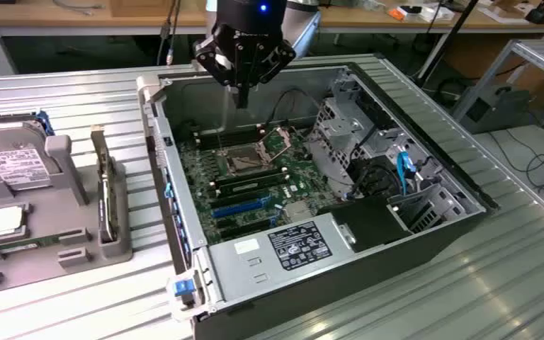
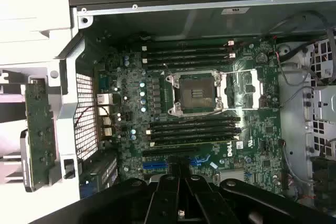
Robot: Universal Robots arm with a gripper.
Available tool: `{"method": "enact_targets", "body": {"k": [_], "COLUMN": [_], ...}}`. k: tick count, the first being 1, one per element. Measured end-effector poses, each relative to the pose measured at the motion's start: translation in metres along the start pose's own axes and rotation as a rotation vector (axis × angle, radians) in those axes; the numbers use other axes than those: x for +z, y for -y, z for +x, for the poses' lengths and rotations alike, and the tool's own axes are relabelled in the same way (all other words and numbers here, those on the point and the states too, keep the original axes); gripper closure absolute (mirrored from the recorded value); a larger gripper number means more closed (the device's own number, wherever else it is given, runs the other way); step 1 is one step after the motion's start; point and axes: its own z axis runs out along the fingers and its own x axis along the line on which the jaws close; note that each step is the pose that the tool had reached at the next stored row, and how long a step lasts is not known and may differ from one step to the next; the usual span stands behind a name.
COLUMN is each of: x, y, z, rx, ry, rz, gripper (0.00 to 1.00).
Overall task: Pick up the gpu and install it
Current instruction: 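Reach for the gpu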
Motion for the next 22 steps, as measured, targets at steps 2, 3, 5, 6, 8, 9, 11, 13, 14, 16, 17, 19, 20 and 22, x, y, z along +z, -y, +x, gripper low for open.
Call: {"method": "enact_targets", "body": {"k": [2, 3, 5, 6, 8, 9, 11, 13, 14, 16, 17, 19, 20, 22], "x": [-0.0002, -0.0002, -0.0003, -0.0003, -0.0003, -0.0003, -0.0003, -0.0003, -0.0003, -0.0003, -0.0004, -0.0004, -0.0004, -0.0004], "y": [0.0006, 0.0006, 0.0007, 0.0007, 0.0007, 0.0008, 0.0008, 0.0009, 0.0009, 0.001, 0.001, 0.0011, 0.0011, 0.0012], "z": [0.0081, 0.0085, 0.0094, 0.0097, 0.0101, 0.0102, 0.0107, 0.0115, 0.0122, 0.0129, 0.0133, 0.0141, 0.0144, 0.0154], "rx": [0.0, 0.0, 0.0, 0.0, 0.0, 0.0, 0.0, 0.0, 0.0, 0.0, 0.0, 0.0, 0.0, 0.0], "ry": [0.0, 0.0, 0.0001, 0.0, 0.0, 0.0, 0.0, 0.0, 0.0, 0.0, 0.0, 0.0001, 0.0, 0.0], "rz": [-0.0001, -0.0001, 0.0, 0.0, 0.0, -0.0001, -0.0001, 0.0, -0.0001, -0.0001, -0.0001, -0.0001, 0.0, 0.0], "gripper": [0.89, 0.89, 0.89, 0.89, 0.89, 0.89, 0.89, 0.89, 0.89, 0.89, 0.89, 0.89, 0.89, 0.89]}}
